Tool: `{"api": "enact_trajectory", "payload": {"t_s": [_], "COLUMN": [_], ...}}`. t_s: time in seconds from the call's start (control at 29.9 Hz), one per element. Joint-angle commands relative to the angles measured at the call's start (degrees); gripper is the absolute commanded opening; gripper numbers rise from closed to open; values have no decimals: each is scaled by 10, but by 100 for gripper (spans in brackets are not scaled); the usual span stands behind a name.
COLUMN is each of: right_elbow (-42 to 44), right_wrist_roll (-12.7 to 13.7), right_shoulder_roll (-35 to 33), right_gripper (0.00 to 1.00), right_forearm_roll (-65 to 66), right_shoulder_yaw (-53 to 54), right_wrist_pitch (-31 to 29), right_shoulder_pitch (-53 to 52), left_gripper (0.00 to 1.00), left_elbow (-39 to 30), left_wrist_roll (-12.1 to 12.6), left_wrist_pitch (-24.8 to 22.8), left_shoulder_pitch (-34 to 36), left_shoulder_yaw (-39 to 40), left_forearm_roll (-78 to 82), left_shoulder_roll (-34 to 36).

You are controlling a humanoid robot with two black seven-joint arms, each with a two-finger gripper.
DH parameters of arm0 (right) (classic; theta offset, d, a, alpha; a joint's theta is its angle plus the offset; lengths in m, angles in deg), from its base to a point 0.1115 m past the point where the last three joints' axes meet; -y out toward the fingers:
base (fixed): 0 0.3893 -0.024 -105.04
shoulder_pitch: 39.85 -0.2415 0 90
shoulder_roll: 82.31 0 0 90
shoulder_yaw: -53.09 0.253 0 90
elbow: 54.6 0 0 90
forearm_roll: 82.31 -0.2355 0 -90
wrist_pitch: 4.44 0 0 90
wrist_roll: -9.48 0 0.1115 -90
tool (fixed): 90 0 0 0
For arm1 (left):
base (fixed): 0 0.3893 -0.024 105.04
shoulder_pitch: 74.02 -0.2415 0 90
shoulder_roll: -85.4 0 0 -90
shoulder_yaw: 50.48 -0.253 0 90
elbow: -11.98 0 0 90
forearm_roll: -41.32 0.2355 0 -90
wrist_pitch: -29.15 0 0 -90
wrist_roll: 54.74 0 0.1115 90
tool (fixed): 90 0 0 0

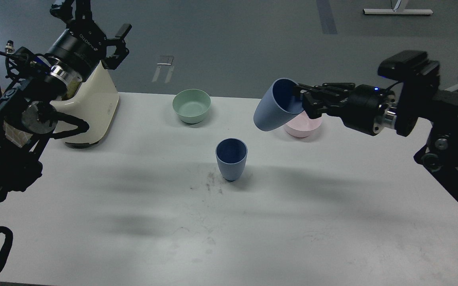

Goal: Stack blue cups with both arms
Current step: 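Lower the held cup into the centered blue cup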

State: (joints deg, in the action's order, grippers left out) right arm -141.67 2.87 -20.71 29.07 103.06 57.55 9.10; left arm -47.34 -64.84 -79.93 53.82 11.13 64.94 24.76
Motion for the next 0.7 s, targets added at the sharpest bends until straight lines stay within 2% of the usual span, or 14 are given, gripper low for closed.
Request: {"api": "enact_trajectory", "payload": {"t_s": [0.0,0.17,0.67], "right_elbow": [42,69,61], "right_wrist_roll": [5,5,6], "right_shoulder_roll": [54,84,89], "right_gripper": [0,0,0], "right_forearm_roll": [45,69,65], "right_shoulder_yaw": [-36,-69,-82], "right_wrist_pitch": [0,0,0], "right_shoulder_pitch": [-28,-53,-55], "left_gripper": [98,98,98], "left_elbow": [0,1,3], "left_wrist_roll": [0,0,0], "left_wrist_pitch": [2,2,1], "left_shoulder_pitch": [4,8,7], "left_shoulder_yaw": [1,1,1], "left_forearm_roll": [2,3,4], "left_shoulder_roll": [-3,-8,-12]}}
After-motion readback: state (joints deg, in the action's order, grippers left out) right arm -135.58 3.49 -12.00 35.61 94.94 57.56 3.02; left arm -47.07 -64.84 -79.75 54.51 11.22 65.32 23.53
